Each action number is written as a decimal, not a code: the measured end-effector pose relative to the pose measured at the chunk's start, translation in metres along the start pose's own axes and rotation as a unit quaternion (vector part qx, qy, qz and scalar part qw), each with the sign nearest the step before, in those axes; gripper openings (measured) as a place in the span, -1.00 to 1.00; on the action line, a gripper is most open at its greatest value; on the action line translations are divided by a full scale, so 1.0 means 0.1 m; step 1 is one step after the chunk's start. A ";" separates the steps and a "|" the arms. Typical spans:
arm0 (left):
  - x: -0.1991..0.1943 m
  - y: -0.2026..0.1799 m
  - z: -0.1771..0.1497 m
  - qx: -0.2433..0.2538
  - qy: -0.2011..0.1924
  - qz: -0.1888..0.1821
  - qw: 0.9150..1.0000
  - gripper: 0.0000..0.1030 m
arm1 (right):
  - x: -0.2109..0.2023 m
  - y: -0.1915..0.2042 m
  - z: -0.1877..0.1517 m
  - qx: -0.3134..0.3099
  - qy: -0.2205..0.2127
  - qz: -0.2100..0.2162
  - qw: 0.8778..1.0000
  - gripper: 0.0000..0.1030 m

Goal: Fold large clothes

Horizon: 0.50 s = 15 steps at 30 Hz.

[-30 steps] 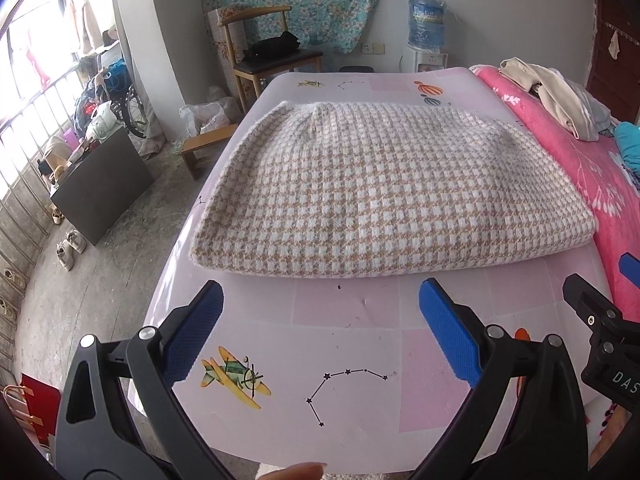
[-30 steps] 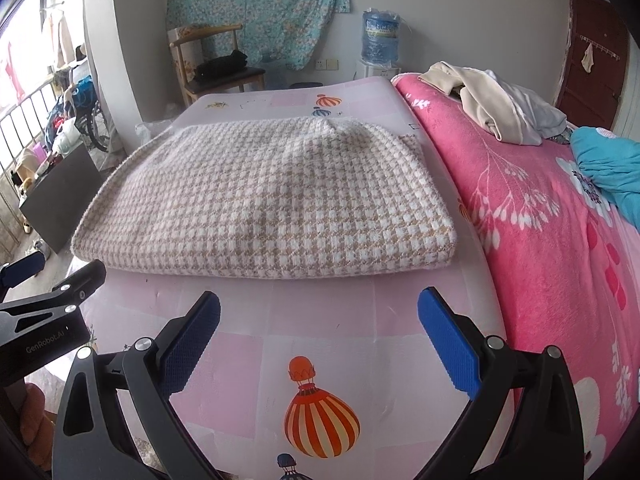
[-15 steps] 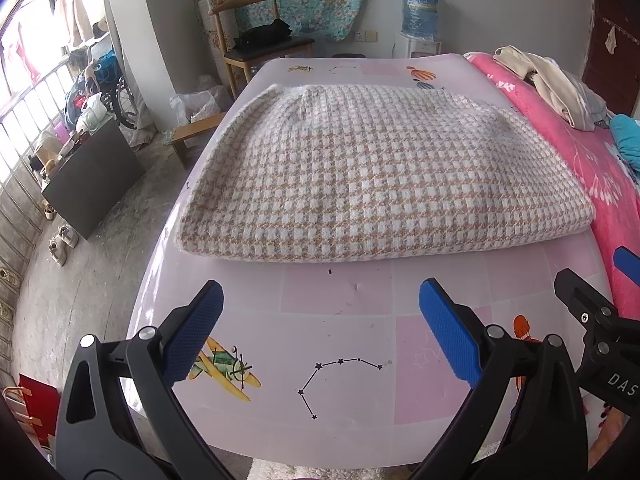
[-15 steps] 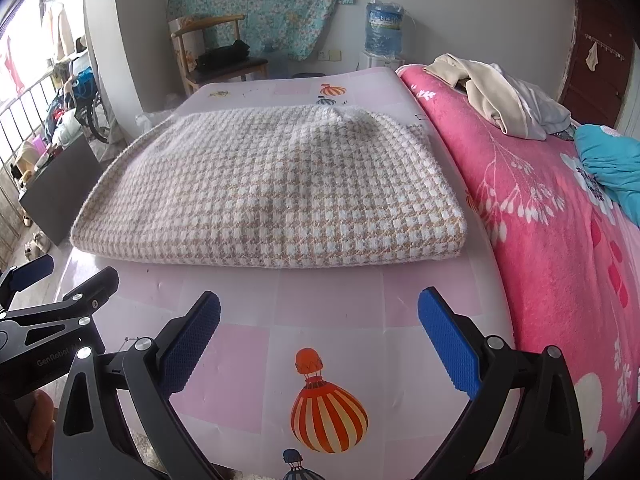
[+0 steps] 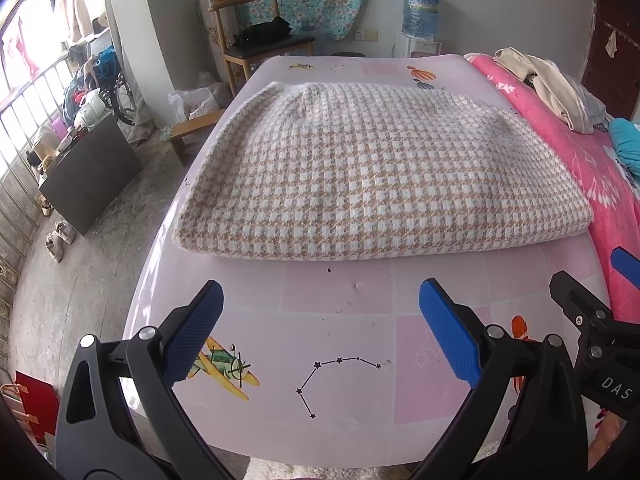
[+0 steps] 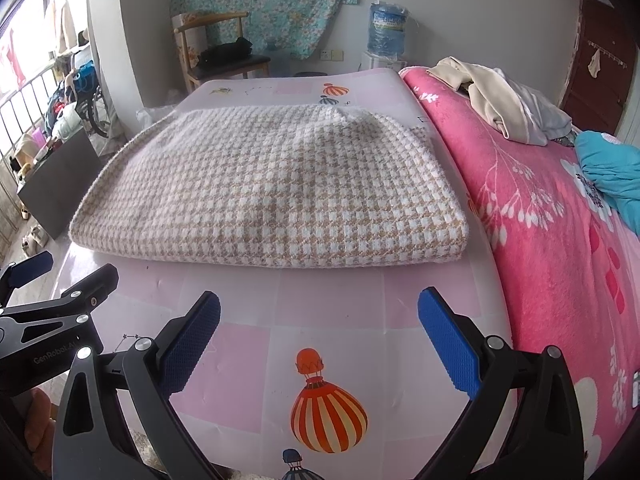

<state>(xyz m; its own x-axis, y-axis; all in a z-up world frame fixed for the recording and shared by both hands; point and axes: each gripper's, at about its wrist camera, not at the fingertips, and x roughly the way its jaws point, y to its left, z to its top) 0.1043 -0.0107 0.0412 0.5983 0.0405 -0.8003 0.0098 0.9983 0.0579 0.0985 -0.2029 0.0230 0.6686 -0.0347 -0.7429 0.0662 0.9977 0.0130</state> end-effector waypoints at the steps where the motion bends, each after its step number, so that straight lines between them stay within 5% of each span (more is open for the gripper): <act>1: 0.00 0.00 0.00 0.000 0.000 0.000 1.000 0.84 | 0.00 0.00 0.00 0.000 0.000 -0.001 1.000 0.88; 15: 0.00 0.02 0.00 -0.003 -0.001 0.001 1.000 0.84 | 0.01 0.02 0.00 -0.004 0.002 -0.001 1.000 0.88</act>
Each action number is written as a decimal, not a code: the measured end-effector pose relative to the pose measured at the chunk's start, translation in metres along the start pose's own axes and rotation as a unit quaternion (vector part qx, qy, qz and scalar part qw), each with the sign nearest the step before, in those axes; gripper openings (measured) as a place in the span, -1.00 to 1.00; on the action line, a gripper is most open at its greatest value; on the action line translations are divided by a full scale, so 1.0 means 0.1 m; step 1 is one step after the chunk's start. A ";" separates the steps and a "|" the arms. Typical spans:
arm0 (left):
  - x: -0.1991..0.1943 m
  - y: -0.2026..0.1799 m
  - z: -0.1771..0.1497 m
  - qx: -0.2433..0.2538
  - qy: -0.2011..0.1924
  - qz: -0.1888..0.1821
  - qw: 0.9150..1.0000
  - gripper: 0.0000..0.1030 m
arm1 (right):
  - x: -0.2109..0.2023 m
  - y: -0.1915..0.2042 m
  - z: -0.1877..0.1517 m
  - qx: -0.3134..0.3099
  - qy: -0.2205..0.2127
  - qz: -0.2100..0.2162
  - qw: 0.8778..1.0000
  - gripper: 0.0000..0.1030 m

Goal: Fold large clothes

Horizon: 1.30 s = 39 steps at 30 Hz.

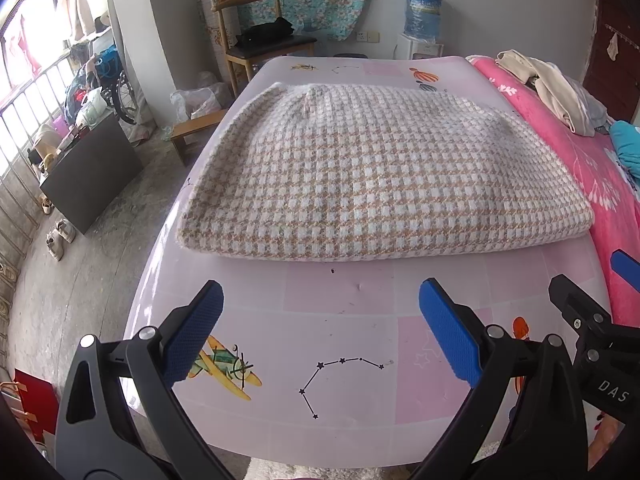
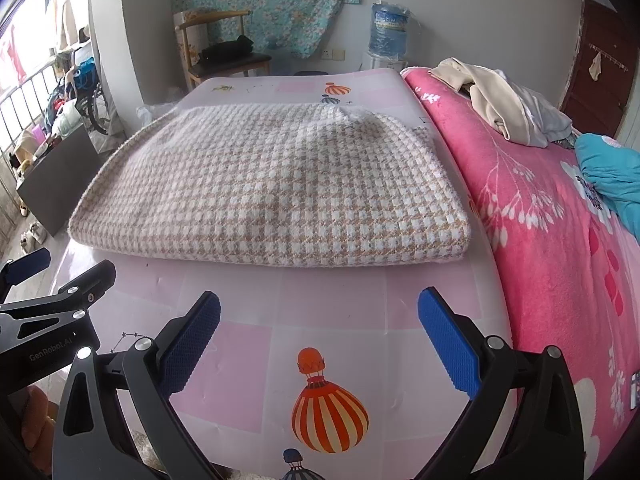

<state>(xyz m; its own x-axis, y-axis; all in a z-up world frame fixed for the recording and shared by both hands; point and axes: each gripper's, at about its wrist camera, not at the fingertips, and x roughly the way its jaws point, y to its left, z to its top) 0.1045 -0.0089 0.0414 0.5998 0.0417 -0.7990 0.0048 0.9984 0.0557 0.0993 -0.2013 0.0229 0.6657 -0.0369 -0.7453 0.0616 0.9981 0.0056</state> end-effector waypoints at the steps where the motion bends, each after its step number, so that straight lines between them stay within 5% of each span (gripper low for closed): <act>1: 0.00 0.00 0.00 0.000 0.000 0.000 1.000 0.84 | 0.00 0.00 0.00 0.000 0.000 -0.001 1.000 0.88; 39: -0.01 -0.01 -0.01 0.001 -0.001 0.000 1.000 0.84 | -0.01 -0.03 -0.01 0.005 -0.002 -0.002 1.000 0.88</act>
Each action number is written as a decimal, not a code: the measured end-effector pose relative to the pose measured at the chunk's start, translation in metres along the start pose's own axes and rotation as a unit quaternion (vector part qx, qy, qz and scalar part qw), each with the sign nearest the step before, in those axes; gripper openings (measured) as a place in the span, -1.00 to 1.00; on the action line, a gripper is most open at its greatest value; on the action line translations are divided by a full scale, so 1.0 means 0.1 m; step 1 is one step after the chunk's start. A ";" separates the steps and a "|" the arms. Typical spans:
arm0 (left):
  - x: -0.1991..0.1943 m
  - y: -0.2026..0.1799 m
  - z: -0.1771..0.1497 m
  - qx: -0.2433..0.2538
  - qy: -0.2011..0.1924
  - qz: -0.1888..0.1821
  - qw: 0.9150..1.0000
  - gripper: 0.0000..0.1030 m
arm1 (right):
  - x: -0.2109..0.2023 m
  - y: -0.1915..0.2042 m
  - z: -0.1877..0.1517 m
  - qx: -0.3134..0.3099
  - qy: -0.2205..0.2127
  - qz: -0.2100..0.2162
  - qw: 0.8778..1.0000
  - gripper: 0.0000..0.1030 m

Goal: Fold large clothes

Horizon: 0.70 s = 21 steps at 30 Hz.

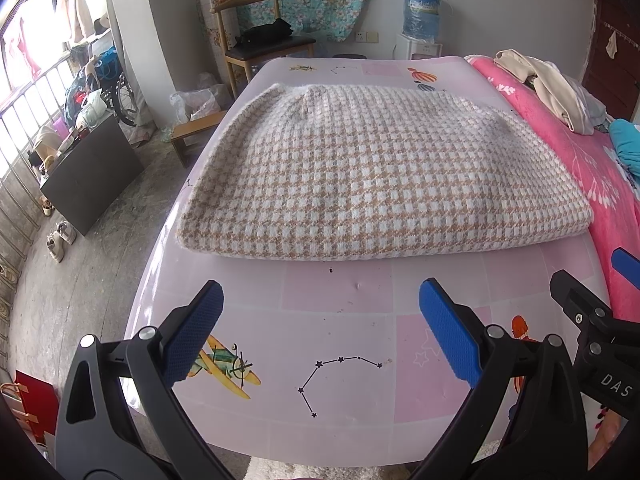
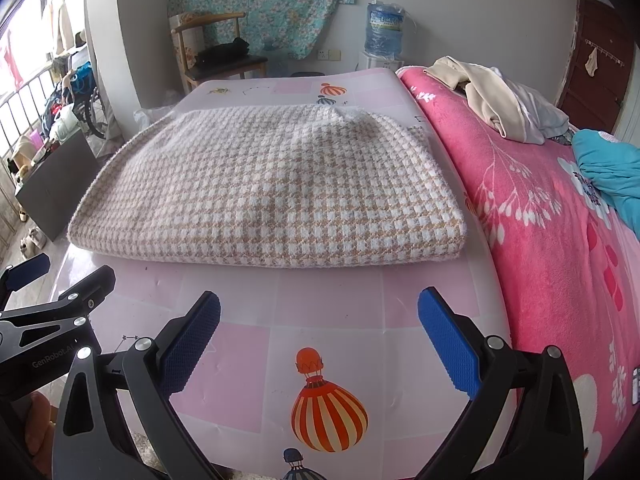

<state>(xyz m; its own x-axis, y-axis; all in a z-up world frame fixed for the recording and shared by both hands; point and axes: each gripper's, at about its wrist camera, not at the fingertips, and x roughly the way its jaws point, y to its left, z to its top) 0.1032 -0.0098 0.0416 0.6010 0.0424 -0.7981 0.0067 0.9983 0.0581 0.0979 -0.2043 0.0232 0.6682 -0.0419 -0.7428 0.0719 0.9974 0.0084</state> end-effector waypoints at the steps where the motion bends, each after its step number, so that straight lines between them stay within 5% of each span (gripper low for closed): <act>1: 0.00 0.00 0.00 0.000 0.000 0.000 1.000 0.84 | 0.00 0.00 0.00 0.000 0.000 0.001 1.000 0.88; 21: -0.02 -0.01 0.00 0.001 -0.002 0.003 1.000 0.84 | -0.01 0.02 0.00 0.000 0.000 -0.003 1.000 0.88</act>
